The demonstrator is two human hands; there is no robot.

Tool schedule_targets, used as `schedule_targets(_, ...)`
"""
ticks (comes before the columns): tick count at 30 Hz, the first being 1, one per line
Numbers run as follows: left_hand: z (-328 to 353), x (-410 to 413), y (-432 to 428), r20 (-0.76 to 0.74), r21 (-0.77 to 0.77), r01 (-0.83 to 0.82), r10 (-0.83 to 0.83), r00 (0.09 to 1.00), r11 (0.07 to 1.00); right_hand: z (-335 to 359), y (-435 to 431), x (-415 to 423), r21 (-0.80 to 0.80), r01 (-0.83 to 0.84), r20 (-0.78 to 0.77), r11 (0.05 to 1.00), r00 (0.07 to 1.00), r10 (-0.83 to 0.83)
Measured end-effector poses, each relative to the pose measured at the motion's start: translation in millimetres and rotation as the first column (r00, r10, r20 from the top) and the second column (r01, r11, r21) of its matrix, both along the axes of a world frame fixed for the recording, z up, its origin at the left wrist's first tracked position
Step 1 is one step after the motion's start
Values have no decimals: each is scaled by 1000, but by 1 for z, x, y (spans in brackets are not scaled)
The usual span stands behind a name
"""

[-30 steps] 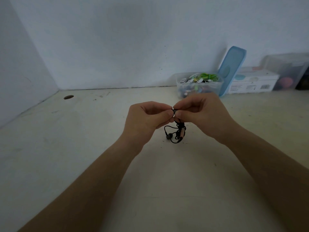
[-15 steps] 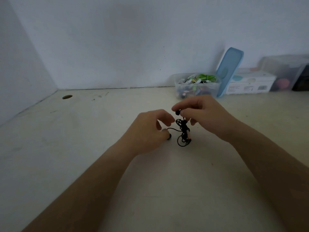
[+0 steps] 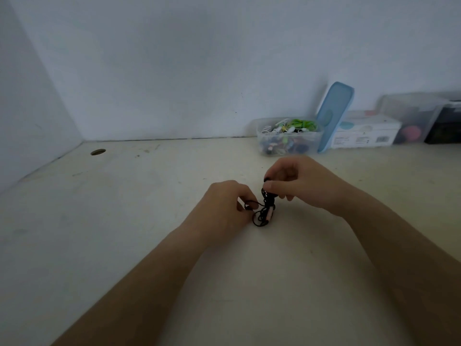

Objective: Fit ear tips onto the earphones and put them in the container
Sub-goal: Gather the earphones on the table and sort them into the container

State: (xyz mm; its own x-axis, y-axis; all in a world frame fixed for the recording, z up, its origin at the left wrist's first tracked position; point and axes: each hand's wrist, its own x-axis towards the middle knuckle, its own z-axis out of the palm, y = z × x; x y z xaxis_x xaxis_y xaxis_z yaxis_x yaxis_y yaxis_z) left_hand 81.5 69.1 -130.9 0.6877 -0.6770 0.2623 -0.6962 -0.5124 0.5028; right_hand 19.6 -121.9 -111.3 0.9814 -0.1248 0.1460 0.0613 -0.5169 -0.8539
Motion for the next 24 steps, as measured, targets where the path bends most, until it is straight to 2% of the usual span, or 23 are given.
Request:
schedule_targets(3, 0, -3, -2, -48, -10, -15, 15, 999, 1000, -2, 0, 0, -3, 83, -36, 997, 996, -83)
schedule_targets(7, 0, -11, -4, -157, -81, -57, 44, 987, 995, -3, 3, -2, 30, 197, -170, 980, 967, -189)
schedule_targets(10, -2, -17, -10, -240, -156, -87, 48, 970, 984, -3, 7, -2, 118, 217, -266, 969, 947, -180)
schedule_targets(14, 0, -19, -18, -261, -219, -121, 61, 964, 968, 5, 9, -5, 208, 209, -316, 955, 939, -137)
schedule_targets(19, 30, -6, -30, -248, -358, -157, 69, 966, 920, 32, -2, -3, 452, 183, -207, 873, 973, -97)
schedule_targets(24, 67, 31, -69, -210, -413, -124, 38, 977, 902, 60, -33, 29, 520, 222, -98, 825, 975, -201)
